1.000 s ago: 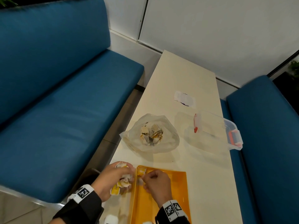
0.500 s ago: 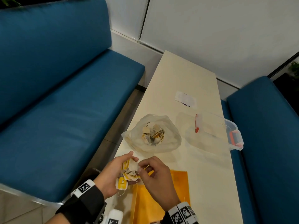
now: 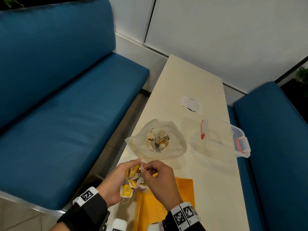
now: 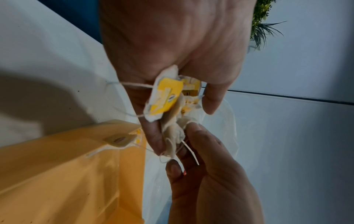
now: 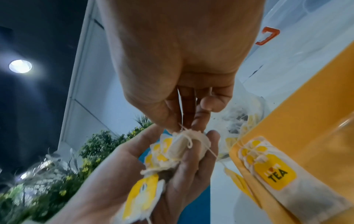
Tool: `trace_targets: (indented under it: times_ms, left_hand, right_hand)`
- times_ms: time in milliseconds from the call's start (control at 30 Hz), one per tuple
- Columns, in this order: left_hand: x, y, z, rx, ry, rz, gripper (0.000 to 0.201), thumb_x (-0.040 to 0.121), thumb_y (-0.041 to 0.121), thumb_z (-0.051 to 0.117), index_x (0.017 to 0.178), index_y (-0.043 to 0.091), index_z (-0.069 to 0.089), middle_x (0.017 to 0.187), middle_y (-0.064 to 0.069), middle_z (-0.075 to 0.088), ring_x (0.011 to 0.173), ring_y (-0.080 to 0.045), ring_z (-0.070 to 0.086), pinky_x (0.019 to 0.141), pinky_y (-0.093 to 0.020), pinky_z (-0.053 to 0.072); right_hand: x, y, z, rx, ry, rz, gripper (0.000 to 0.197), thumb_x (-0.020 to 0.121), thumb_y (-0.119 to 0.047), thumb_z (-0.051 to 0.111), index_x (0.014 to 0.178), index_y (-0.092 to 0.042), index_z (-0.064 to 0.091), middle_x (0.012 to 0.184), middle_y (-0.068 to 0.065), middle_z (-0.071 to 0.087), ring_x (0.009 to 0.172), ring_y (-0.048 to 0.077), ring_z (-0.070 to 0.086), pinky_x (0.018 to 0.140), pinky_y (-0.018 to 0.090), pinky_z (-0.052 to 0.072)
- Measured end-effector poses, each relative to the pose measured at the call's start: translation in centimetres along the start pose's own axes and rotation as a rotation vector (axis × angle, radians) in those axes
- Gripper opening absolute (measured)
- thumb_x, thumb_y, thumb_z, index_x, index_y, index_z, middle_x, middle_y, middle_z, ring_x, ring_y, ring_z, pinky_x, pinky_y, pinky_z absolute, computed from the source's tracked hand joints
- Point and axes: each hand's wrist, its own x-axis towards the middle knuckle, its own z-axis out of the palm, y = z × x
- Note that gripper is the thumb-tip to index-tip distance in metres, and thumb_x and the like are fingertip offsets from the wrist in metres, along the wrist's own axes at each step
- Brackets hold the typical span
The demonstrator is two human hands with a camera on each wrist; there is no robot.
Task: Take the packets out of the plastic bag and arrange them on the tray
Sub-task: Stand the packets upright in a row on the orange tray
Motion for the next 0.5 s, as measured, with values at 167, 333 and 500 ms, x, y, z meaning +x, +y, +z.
trace_targets:
  times_ms: [167, 333, 500]
  left_hand:
    - [0.2, -0.3, -0.3, -0.058, -0.015, 0.06, 0.037, 0.09, 0.02, 0.072, 0.118, -0.004, 0.065, 0.103, -0.025, 0.065, 0.086, -0.033, 0.069, 0.07, -0.038, 0.06]
    - [0.7, -0.4, -0.7, -0.055, 0.016, 0.076, 0.035, 0.082, 0.004, 0.077, 0.117, 0.002, 0.072, 0.115, -0.031, 0.069, 0.095, -0.039, 0.07, 0.08, -0.045, 0.058]
    - [0.5, -0.3, -0.5, 0.006, -0.006, 0.1, 0.035, 0.075, 0.001, 0.08, 0.109, 0.006, 0.076, 0.109, -0.029, 0.071, 0.091, -0.038, 0.068, 0.078, -0.043, 0.058]
  right_hand:
    - [0.3, 0.1, -1.1, 0.238, 0.004, 0.093, 0.011, 0.084, -0.01, 0.072, 0.077, -0.017, 0.069, 0.07, -0.003, 0.068, 0.065, 0.007, 0.061, 0.06, 0.018, 0.049]
    - [0.6, 0.1, -2.7, 0.418, 0.011, 0.109, 0.006, 0.085, 0.003, 0.067, 0.08, -0.001, 0.066, 0.065, 0.013, 0.067, 0.054, 0.01, 0.057, 0.053, 0.018, 0.043]
    - [0.6, -0.4, -4.6, 0.435, -0.033, 0.084, 0.003, 0.087, 0.005, 0.064, 0.084, 0.004, 0.064, 0.066, 0.02, 0.068, 0.055, 0.018, 0.061, 0.051, 0.026, 0.042]
